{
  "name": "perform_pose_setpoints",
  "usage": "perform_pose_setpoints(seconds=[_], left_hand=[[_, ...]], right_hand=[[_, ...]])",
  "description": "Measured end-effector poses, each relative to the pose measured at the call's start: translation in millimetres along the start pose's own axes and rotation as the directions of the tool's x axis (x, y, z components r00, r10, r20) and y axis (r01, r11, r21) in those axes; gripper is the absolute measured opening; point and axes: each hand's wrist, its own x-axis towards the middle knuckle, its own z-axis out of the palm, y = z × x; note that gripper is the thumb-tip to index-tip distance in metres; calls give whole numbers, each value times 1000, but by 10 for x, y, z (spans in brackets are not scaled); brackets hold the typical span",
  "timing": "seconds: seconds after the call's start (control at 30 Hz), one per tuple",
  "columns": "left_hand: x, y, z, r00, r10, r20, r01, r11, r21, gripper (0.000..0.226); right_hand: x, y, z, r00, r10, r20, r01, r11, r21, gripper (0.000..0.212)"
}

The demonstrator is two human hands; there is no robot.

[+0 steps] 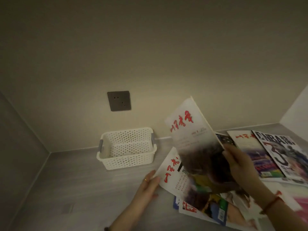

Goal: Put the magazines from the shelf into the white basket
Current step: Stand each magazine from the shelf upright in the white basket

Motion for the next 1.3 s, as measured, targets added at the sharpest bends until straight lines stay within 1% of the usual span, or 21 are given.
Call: perform_pose_setpoints(seconds=[0.07,0.1,0.13,0.17,0.23,0.27,0.3,0.37,0.47,0.5,0.57,0.6,0.67,0.77,0.83,0.97,1.1,1.3], left_hand=[[48,190,-1,995,79,64,-73,994,-84,60],[70,292,-2,986,128,106,-109,980,-167,61],[89,392,-15,976,176,130,-138,956,-257,59],[119,476,-47,970,211,118,-162,931,-328,53],[209,609,-182,973,229,1,-207,880,-428,31],[265,664,-288,969,237,-69,-241,851,-467,20],[327,720,-414,957,258,-130,-289,828,-481,15],[455,878,-690,919,318,-231,-390,816,-427,16],[666,1134,-1079,854,396,-337,-490,829,-270,15],[738,1210,-1191,834,418,-361,-511,832,-217,14],[890,1330,-1411,792,437,-426,-528,841,-119,16],[972,1372,-1513,771,439,-461,-526,847,-73,13],[1134,1411,-1689,743,433,-510,-505,863,-3,6],[1366,1357,-1845,727,371,-578,-440,898,24,8],[1493,1265,-1906,729,332,-599,-403,915,16,8],[1758,1060,-2000,757,261,-599,-318,948,11,16],[1979,836,-2034,779,221,-587,-249,968,34,19],[2112,651,-2078,742,147,-654,-134,989,71,30]], right_hand=[[-35,-237,-59,1000,-4,-11,6,988,156,27],[-51,-336,-40,1000,0,-17,4,974,226,30],[-56,-423,8,1000,13,-21,-7,959,282,34],[-54,-503,71,1000,25,-13,-19,939,343,36],[16,-637,209,1000,25,-8,-19,913,409,36],[86,-697,286,1000,12,-14,-6,914,407,33],[179,-745,372,1000,-2,-13,7,918,397,29],[414,-839,581,1000,-16,17,9,935,355,19],[768,-980,950,998,-41,55,25,966,256,7],[881,-1032,1075,997,-53,54,40,975,217,8],[1112,-1109,1309,998,-52,30,46,982,182,25],[1225,-1110,1417,999,-37,27,32,983,180,28],[1418,-1068,1644,999,2,37,-7,988,152,16],[1580,-971,1969,996,52,74,-62,989,134,11],[1629,-880,2157,992,88,90,-100,986,136,11],[1710,-672,2461,974,182,134,-202,967,152,10],[1733,-437,2693,949,253,186,-276,955,109,14],[1713,-218,2909,927,319,198,-348,927,138,13]])
